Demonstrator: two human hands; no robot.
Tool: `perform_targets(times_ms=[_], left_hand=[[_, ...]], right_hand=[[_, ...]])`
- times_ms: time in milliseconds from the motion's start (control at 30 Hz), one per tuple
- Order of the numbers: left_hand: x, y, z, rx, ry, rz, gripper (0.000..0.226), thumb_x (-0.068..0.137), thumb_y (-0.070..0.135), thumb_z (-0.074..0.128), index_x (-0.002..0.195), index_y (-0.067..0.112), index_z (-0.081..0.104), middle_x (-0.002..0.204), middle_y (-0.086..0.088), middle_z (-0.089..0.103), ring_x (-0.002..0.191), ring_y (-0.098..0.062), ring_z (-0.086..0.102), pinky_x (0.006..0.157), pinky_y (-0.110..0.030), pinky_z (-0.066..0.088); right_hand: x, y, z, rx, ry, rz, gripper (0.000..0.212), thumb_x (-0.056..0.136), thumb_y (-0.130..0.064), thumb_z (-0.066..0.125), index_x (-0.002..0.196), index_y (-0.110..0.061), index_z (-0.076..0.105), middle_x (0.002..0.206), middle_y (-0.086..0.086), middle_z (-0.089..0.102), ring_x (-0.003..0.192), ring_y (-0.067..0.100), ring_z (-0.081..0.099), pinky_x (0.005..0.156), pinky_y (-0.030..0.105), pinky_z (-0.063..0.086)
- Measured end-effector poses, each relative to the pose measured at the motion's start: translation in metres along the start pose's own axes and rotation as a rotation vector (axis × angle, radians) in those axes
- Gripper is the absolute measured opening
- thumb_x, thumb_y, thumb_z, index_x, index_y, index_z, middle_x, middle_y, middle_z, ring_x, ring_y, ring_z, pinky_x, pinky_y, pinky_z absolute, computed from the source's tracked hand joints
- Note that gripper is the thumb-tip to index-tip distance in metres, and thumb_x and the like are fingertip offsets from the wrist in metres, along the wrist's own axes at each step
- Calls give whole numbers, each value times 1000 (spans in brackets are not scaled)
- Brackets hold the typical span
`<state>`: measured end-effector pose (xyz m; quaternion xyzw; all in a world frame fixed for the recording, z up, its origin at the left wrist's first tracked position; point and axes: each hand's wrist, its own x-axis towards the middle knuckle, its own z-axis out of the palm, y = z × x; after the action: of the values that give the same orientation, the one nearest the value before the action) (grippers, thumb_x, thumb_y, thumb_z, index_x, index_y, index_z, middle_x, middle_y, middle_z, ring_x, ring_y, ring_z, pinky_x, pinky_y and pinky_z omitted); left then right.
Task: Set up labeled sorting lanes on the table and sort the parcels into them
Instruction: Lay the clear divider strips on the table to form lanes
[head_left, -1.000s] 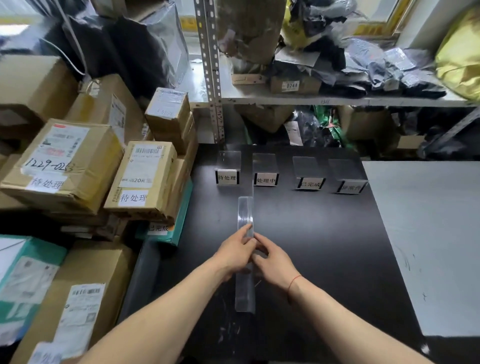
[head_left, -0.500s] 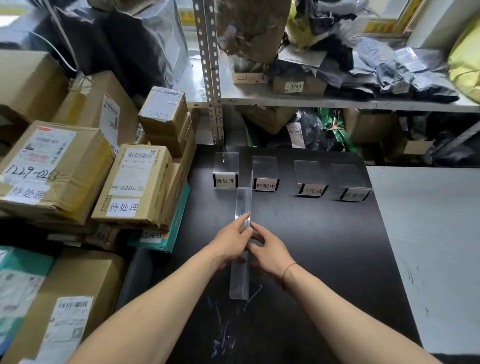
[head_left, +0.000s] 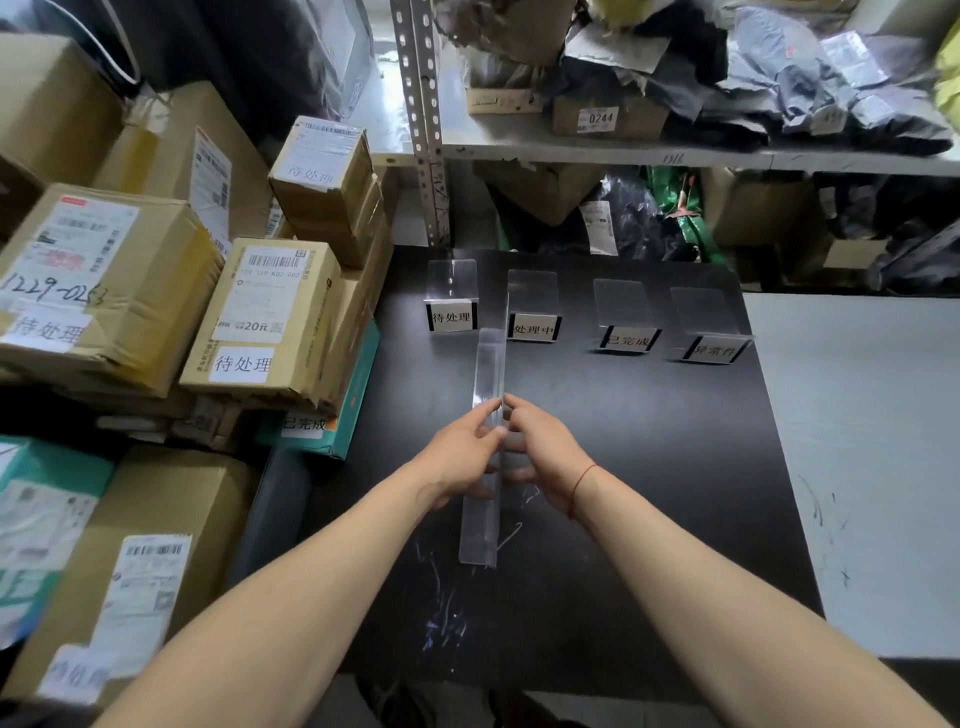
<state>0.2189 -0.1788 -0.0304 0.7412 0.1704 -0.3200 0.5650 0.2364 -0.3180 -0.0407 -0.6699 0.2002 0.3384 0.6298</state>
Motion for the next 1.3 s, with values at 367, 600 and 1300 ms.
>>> perform_targets(times_ms=[367,600,1300], left_hand=[[-63,-44,16,154,-32,23,57,111,30,52,162,43,31,128,9,57,106,-22,71,61,-26,62],[-91,-71,24,95,-78,8,60,110,29,54,163,44,30,131,9,53,101,-22,68,77,-43,67],[-100,-79,13,187,-66,76,62,107,32,59,162,40,32,126,9,59,105,-20,70,78,-37,67]], right_hand=[[-14,4,12,-93,16,-94,69,92,-9,56,157,-30,44,139,2,59,85,29,58,76,46,46],[-18,-1,19,-152,63,-96,68,90,-4,59,151,-32,50,130,3,66,103,23,67,70,38,59],[-43,7,30,-206,176,-225,60,97,4,53,153,-15,48,132,1,64,112,24,68,100,49,59]])
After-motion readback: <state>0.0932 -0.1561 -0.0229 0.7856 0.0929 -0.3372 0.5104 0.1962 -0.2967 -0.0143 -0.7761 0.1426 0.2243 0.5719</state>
